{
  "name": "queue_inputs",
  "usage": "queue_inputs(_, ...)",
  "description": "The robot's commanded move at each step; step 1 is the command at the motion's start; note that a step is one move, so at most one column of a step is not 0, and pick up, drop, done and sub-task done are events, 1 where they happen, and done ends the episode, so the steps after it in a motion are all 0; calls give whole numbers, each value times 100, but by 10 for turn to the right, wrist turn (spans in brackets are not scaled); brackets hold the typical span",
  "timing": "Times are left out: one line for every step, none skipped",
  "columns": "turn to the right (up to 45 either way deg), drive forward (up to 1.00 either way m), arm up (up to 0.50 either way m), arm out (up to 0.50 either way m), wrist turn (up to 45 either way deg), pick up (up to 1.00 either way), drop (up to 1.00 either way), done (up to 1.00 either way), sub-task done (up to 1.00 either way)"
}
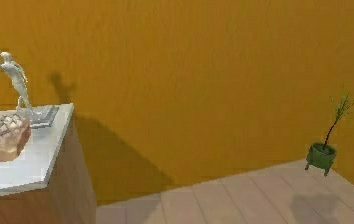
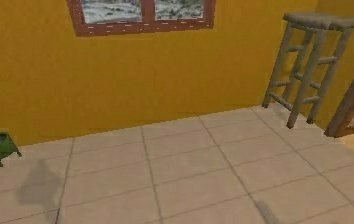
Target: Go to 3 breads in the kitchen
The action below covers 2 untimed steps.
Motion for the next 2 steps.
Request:
queue_inputs(-420,0,0,0,0,0,0,0,0)
queue_inputs(0,0,0,0,0,0,0,100,0)
